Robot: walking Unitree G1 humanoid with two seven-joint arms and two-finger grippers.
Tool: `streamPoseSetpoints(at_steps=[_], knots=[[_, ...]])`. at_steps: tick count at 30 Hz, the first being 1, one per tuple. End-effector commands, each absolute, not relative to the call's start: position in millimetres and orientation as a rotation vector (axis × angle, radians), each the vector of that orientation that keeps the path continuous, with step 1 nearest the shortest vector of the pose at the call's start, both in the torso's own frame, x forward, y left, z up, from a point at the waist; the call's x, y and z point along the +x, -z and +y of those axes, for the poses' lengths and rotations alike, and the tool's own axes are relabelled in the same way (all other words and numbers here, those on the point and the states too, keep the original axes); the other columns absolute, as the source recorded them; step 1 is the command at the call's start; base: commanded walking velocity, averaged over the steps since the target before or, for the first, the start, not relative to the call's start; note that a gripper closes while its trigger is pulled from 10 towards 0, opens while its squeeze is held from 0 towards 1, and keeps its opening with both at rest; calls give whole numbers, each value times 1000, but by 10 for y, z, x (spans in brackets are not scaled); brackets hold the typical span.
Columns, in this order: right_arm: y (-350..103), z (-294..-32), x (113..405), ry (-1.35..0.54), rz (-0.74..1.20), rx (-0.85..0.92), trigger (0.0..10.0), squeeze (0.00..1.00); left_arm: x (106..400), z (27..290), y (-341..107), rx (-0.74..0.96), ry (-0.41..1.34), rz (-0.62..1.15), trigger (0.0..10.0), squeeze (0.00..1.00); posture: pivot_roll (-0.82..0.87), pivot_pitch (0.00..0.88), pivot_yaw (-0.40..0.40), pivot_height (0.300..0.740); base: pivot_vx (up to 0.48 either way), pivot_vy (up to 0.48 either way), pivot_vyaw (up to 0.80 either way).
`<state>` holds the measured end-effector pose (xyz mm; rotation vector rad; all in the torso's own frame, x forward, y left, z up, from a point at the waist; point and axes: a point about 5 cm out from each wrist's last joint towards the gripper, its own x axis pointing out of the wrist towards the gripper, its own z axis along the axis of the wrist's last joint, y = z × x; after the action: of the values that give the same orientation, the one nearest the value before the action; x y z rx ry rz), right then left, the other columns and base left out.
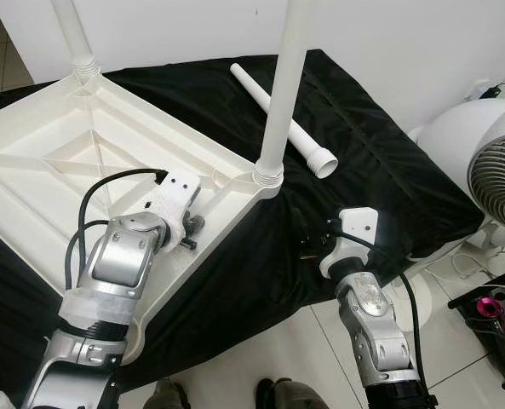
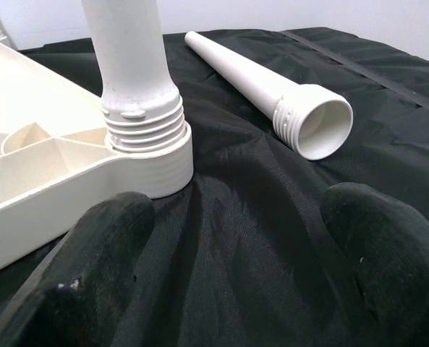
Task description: Building children table
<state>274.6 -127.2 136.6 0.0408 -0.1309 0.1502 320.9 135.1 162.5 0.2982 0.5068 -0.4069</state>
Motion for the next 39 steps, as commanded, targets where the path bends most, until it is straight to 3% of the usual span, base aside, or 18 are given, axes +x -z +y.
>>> streamPoseSetpoints(at_steps=[1, 14, 15, 18, 19, 20, 22, 23, 30, 32, 33, 39], knots=[[-1360, -1286, 2748, -142, -128, 40, 10000, 0, 3271, 1704, -1662, 367, 101, 497, 0, 0, -69, 118, -15, 740, 0, 0, 0], [-1372, -1277, 2765, -143, -134, 38, 10000, 0, 3349, 1878, -1792, 341, -43, 424, 0, 0, -70, 113, -19, 740, 0, 0, 0], [-1376, -1274, 2767, -145, -136, 36, 10000, 0, 3352, 1871, -1796, 345, -42, 421, 2314, 0, -70, 112, -21, 740, 0, 0, 0], [-1379, -1273, 2769, -146, -137, 34, 10000, 0, 3354, 1865, -1799, 348, -41, 419, 2314, 0, -70, 112, -21, 740, 0, 0, 0], [-1380, -1274, 2770, -147, -137, 33, 10000, 0, 3360, 1837, -1813, 352, -29, 405, 10000, 0, -71, 110, -22, 740, 0, 0, 0], [-1382, -1273, 2771, -147, -138, 32, 10000, 0, 3364, 1794, -1833, 352, -4, 390, 10000, 651, -70, 112, -22, 740, 0, 0, 0], [-1382, -1272, 2771, -148, -139, 31, 10000, 0, 3365, 1766, -1847, 351, 14, 380, 10000, 651, -71, 111, -21, 740, 0, 0, 0], [-1384, -1272, 2771, -148, -139, 31, 10000, 0, 3368, 1728, -1873, 340, 40, 359, 10000, 1000, -71, 112, -22, 740, 0, 0, 0], [-1385, -1267, 2767, -149, -139, 31, 10000, 0, 3376, 1561, -2083, 212, 231, 228, 10000, 1000, -69, 116, -22, 740, 0, 0, 0], [-1384, -1266, 2766, -149, -139, 31, 10000, 0, 3370, 1534, -2164, 172, 283, 188, 10000, 957, -69, 116, -22, 740, 0, 0, 0], [-1383, -1263, 2765, -149, -139, 29, 10000, 0, 3349, 1527, -2316, 130, 355, 110, 10000, 0, -68, 117, -21, 740, 0, 0, 0], [-1385, -1261, 2764, -150, -142, 30, 10000, 0, 3331, 1625, -2490, 135, 396, 19, 10000, 0, -63, 116, -21, 740, 0, 0, 0]])
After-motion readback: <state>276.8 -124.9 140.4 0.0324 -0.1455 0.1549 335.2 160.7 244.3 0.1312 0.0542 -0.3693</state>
